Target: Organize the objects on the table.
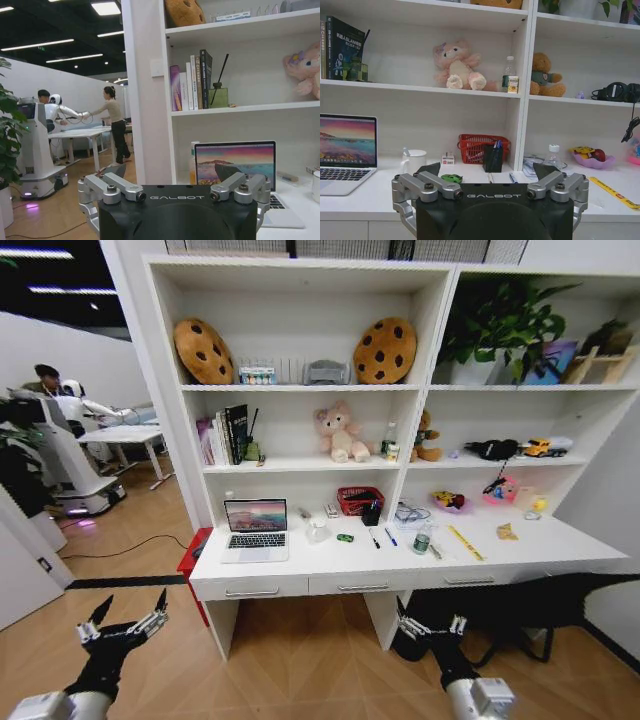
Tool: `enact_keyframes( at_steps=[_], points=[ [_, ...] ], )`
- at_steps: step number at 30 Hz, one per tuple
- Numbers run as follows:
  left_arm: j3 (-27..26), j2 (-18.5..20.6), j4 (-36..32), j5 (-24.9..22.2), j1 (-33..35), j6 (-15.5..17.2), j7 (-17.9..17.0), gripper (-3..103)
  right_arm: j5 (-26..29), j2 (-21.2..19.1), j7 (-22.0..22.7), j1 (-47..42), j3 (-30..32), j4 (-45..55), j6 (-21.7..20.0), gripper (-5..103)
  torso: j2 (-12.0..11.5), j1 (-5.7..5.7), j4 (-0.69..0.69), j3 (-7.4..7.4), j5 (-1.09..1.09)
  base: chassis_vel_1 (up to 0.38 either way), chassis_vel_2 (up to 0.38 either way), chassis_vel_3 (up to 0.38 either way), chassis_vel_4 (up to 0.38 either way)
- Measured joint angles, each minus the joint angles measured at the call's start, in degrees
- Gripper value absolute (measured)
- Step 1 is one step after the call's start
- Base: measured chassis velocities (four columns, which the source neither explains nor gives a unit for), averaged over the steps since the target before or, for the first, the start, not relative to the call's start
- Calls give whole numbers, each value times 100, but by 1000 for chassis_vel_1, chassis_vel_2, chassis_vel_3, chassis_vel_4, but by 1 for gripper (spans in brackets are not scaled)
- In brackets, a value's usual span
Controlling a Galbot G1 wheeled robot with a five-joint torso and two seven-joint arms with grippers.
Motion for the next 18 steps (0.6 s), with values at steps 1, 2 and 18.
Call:
enact_keyframes(
  at_steps=[1, 2, 18],
  points=[
    [0, 2, 0, -1, 0, -1, 1, 100, -2, 6, 0, -9, 1, 11, -2, 100, 0, 0, 0, 0, 0, 0, 0, 0, 0],
    [0, 2, 0, -1, 0, -1, 1, 100, -2, 6, 0, -9, 1, 11, -2, 100, 0, 0, 0, 0, 0, 0, 0, 0, 0],
    [17, -4, 0, 6, -6, -11, 1, 100, -4, 16, 0, -40, 29, 45, 8, 100, 0, 0, 0, 0, 0, 0, 0, 0, 0]
  ],
)
